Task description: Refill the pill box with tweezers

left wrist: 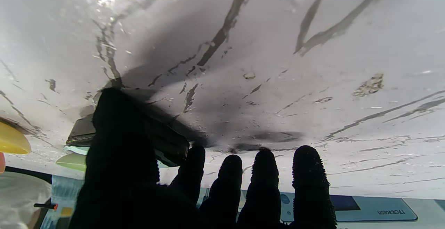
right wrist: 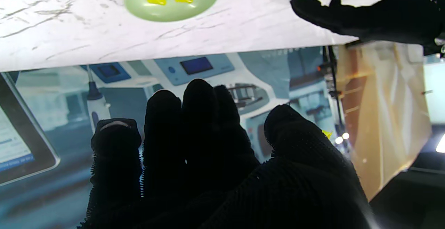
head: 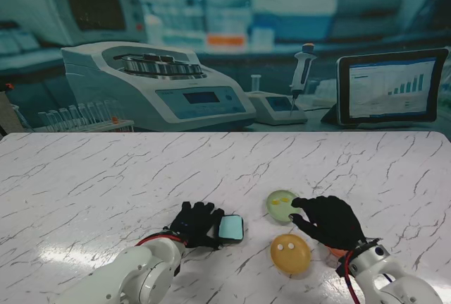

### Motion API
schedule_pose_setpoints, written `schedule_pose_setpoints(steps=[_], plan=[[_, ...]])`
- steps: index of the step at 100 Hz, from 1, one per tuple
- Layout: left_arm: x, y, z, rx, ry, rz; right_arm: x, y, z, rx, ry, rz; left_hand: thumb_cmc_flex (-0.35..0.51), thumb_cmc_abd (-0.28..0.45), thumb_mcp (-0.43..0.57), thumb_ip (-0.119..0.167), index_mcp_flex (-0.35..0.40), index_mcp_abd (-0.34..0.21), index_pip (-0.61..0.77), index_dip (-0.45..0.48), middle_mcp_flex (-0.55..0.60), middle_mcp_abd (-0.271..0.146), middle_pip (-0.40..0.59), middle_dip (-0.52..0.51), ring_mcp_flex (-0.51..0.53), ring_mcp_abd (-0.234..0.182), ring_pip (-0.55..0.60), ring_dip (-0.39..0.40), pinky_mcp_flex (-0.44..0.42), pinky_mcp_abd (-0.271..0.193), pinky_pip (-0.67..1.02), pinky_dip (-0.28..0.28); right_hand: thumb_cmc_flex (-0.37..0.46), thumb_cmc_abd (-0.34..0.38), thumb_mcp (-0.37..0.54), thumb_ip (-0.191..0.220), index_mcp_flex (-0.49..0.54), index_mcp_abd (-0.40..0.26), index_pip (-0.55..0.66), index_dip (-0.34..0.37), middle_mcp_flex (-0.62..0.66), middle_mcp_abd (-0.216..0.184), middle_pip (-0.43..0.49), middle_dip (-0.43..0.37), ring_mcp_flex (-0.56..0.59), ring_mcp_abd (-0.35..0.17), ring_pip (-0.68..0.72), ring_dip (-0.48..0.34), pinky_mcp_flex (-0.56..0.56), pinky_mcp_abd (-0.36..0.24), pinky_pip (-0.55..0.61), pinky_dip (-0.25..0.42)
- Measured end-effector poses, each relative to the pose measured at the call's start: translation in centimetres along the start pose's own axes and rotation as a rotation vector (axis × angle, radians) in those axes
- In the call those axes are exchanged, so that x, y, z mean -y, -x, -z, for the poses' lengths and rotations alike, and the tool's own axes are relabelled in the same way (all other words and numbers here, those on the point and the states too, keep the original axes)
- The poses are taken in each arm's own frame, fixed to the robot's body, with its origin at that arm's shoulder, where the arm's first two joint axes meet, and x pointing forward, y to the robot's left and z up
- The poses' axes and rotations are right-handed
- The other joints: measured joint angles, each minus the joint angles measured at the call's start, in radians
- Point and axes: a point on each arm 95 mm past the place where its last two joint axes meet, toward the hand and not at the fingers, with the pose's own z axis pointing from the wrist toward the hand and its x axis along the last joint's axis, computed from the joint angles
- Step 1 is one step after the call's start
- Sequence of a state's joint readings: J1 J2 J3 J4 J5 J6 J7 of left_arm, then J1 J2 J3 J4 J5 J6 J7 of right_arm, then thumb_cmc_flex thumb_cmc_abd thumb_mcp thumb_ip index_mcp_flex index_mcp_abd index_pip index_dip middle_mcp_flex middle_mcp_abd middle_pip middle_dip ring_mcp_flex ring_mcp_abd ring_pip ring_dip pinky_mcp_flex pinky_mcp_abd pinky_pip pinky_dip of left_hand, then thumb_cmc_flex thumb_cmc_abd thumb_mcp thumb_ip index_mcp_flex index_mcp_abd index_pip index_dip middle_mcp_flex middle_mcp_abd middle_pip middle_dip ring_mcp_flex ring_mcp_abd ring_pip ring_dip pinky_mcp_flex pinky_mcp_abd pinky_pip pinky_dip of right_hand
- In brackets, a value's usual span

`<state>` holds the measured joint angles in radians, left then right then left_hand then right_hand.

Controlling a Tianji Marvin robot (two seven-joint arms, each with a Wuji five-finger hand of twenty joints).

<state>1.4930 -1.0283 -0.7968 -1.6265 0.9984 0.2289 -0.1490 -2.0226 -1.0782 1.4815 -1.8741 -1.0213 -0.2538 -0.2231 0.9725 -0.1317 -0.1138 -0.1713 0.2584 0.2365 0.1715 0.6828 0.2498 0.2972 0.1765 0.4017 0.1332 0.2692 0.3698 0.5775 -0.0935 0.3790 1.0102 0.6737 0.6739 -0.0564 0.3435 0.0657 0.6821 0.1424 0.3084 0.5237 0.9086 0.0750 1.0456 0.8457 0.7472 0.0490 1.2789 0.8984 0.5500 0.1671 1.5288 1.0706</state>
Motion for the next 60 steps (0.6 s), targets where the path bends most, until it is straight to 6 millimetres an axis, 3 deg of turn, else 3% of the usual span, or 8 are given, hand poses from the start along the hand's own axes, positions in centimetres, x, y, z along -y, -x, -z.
schedule_pose_setpoints(steps=[13, 24, 37, 40, 44, 60], plan=[[-0.1, 0.0, 0.0, 0.001, -0.001, 0.009, 0.0, -1.2, -1.0, 0.001, -0.013, -0.047, 0.002, 0.0, 0.0, 0.0, 0.0, 0.0, 0.0, 0.0, 0.0, 0.0, 0.002, 0.0, 0.0, -0.002, 0.0, 0.0, 0.0, 0.0, 0.0, 0.0, 0.02, 0.028, -0.002, 0.014, 0.068, 0.02, 0.08, 0.0, 0.151, -0.058, 0.195, 0.023, 0.178, -0.037, 0.148, 0.012, 0.156, 0.001, 0.186, 0.012], [-0.1, 0.0, 0.0, 0.001, -0.003, 0.012, 0.2, -2.2, -1.8, 0.012, -0.019, -0.085, 0.002, 0.0, 0.0, 0.0, 0.001, 0.0, 0.0, 0.01, 0.0, -0.001, 0.002, 0.0, 0.0, -0.004, 0.0, 0.0, 0.0, 0.0, 0.0, 0.0, 0.02, 0.029, 0.016, 0.024, 0.116, 0.03, 0.157, 0.0, 0.273, -0.118, 0.323, 0.012, 0.322, -0.075, 0.245, 0.007, 0.311, 0.001, 0.269, -0.047], [-0.1, 0.1, 0.0, 0.001, -0.004, 0.013, 0.7, -3.2, -2.9, 0.026, -0.06, -0.131, 0.002, 0.0, 0.0, 0.0, 0.001, 0.0, 0.0, 0.011, 0.0, -0.001, 0.003, 0.0, 0.001, -0.007, 0.0, 0.0, 0.0, 0.0, 0.0, 0.0, 0.019, 0.029, 0.046, 0.024, 0.127, 0.059, 0.191, 0.0, 0.324, -0.158, 0.394, -0.004, 0.391, -0.105, 0.292, -0.015, 0.391, 0.001, 0.283, -0.093], [-0.1, 0.1, 0.0, 0.001, -0.004, 0.014, 0.8, -3.4, -3.1, 0.031, -0.077, -0.138, 0.002, 0.0, 0.0, 0.0, 0.001, 0.0, 0.0, 0.011, 0.0, -0.001, 0.003, 0.0, 0.001, -0.008, 0.0, 0.0, 0.0, 0.0, 0.0, 0.0, 0.019, 0.029, 0.056, 0.043, 0.127, 0.061, 0.2, 0.0, 0.336, -0.165, 0.4, -0.011, 0.403, -0.11, 0.294, -0.016, 0.407, 0.001, 0.283, -0.1], [-0.1, 0.1, 0.0, 0.0, -0.004, 0.015, 1.0, -3.7, -3.4, 0.039, -0.099, -0.144, 0.002, 0.0, 0.0, 0.0, 0.001, 0.0, 0.0, 0.011, 0.0, -0.002, 0.003, 0.0, 0.001, -0.008, 0.0, 0.0, 0.0, 0.0, 0.0, 0.0, 0.014, 0.028, 0.067, 0.061, 0.128, 0.062, 0.202, 0.0, 0.342, -0.168, 0.41, -0.016, 0.413, -0.112, 0.304, -0.017, 0.417, 0.001, 0.284, -0.109], [-0.1, 0.1, 0.0, -0.002, -0.003, 0.019, 1.9, -4.7, -4.6, 0.051, -0.14, -0.179, 0.003, 0.001, 0.0, 0.0, 0.001, 0.0, 0.0, 0.011, 0.0, -0.002, 0.004, 0.0, 0.001, -0.008, 0.0, 0.002, 0.0, 0.0, 0.0, 0.001, 0.008, 0.027, 0.09, 0.064, 0.128, 0.072, 0.203, 0.0, 0.352, -0.172, 0.428, -0.03, 0.425, -0.114, 0.316, -0.027, 0.436, 0.001, 0.285, -0.122]])
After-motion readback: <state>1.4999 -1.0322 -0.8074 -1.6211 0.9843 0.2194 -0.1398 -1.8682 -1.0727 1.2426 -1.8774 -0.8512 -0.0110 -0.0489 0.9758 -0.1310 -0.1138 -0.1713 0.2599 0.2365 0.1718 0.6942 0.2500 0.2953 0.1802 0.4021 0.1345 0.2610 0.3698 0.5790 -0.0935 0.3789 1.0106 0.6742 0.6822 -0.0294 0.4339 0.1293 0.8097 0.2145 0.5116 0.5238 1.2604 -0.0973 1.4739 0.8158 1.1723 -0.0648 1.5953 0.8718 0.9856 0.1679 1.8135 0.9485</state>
